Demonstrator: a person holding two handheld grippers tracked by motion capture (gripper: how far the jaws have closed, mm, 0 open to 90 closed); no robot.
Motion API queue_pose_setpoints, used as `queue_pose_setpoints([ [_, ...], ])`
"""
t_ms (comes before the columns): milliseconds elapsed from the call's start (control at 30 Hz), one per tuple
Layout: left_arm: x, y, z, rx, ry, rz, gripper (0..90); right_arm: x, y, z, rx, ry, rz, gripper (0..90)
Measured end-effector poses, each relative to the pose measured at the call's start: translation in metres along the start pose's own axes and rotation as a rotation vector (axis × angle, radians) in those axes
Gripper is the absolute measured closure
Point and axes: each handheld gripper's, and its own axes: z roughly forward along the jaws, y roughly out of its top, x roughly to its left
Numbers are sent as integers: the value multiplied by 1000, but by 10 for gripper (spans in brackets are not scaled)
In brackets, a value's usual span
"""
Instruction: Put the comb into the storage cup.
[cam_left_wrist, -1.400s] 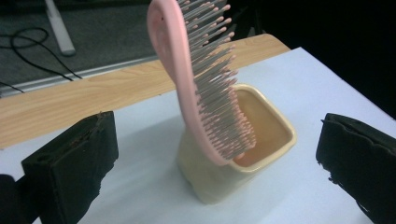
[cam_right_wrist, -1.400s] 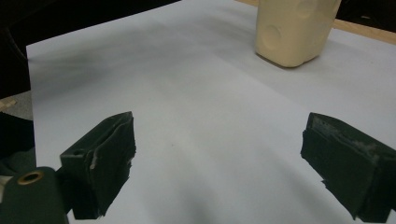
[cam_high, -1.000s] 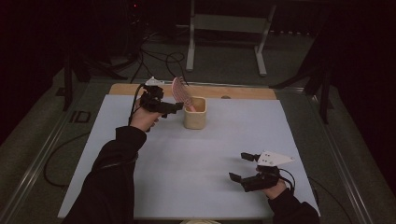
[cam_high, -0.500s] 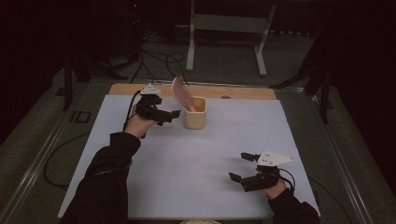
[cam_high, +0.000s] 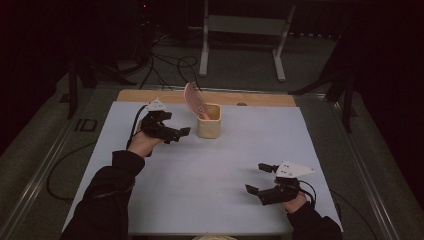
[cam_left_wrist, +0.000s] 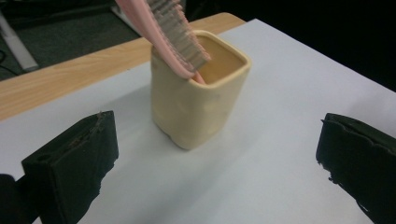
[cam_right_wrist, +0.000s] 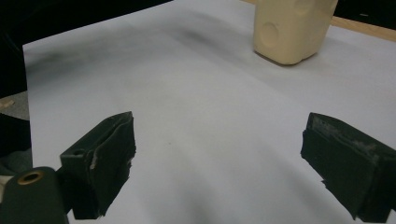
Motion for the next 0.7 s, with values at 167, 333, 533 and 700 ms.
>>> queue_pose_setpoints([
  [167,-3,-6,-3,-6,-17,6,0,0,0,0,4,-3,-5,97],
  [333,-5,-14,-9,-12,-38,13,0,0,0,0,4,-5,-1,97],
  [533,-7,-25,-15,-13,-53,17,0,-1,0,-1,4,-5,-3,98],
  [700,-9,-33,-21,-16,-61,22,0,-1,0,-1,4,-10,-1,98],
])
